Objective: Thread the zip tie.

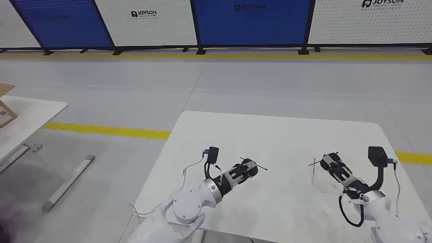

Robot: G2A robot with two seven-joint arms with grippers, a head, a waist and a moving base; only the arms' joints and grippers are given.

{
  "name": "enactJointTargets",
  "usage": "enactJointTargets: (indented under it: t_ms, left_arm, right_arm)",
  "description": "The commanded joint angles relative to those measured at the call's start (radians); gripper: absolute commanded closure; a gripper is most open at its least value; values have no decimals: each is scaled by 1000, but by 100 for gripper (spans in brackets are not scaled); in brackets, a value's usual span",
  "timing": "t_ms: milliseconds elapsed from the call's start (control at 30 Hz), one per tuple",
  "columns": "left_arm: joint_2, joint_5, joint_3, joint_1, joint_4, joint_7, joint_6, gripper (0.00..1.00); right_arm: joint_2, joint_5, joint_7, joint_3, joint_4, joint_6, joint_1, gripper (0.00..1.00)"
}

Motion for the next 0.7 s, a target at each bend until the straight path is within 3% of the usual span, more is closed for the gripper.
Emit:
enactJointTargets:
  t_ms: [0, 100, 333, 433, 533, 667]
  left_arm:
    - [-3, 5, 9, -7, 28, 9, 0, 100]
    - [-6, 41, 23, -18, 51, 36, -6, 100]
    - [-6, 41, 23, -18, 51, 36, -6, 100]
    - [-9, 7, 32, -13, 23, 28, -31, 100]
    - [-13, -14, 32, -4, 0, 60, -75, 100]
    - [-14, -5, 34, -6, 2, 62, -69, 100]
  right_arm:
    - [0, 0, 0, 0, 0, 0, 0, 100]
    - [0, 0, 0, 0, 0, 0, 0, 100]
    - [0, 0, 0, 0, 0, 0, 0, 100]
    - [0, 0, 0, 0, 0, 0, 0, 100]
    - [0, 0, 0, 0, 0, 0, 0, 100]
    - [0, 0, 0, 0, 0, 0, 0, 100]
